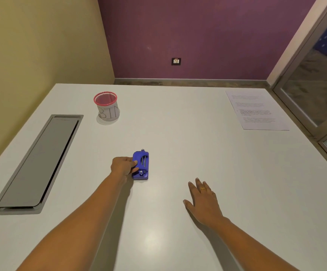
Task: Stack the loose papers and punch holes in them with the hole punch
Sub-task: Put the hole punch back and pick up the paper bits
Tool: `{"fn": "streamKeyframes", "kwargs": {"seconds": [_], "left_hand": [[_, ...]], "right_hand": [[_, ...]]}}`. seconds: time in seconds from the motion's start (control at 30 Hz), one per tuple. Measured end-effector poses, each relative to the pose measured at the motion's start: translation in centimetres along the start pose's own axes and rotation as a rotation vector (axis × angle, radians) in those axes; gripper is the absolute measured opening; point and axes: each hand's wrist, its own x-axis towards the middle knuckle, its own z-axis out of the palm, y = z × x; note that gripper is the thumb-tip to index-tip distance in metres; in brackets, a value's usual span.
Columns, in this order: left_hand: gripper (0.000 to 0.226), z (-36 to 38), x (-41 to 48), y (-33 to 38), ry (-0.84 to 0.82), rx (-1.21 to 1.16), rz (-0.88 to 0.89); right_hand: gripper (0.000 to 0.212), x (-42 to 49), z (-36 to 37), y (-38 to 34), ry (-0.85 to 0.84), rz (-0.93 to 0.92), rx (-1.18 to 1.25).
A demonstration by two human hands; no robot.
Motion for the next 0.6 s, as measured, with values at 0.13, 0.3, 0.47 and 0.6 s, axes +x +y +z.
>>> {"fn": "streamKeyframes", "kwargs": {"seconds": [0.13,0.3,0.47,0.6], "left_hand": [[0.024,0.1,-0.2,-1.0,0.017,0.038,-0.007],[0.025,0.2,-0.5,-1.7,-0.001,-0.03,0.038],[0.025,-0.3,-1.1,-1.7,-0.013,-0.113,0.005],[0.013,-2.4,-1.6,-1.6,-0.009,-0.463,-0.199]], "right_hand": [[0.065,0.1,0.0,0.0,0.001,-0.003,0.011],[0.065,0.0,0.1,0.2,0.006,-0.008,0.025],[0.065,0.0,0.1,0.3,0.016,-0.014,0.033],[0.065,0.0,0.1,0.3,0.023,-0.017,0.025]]}}
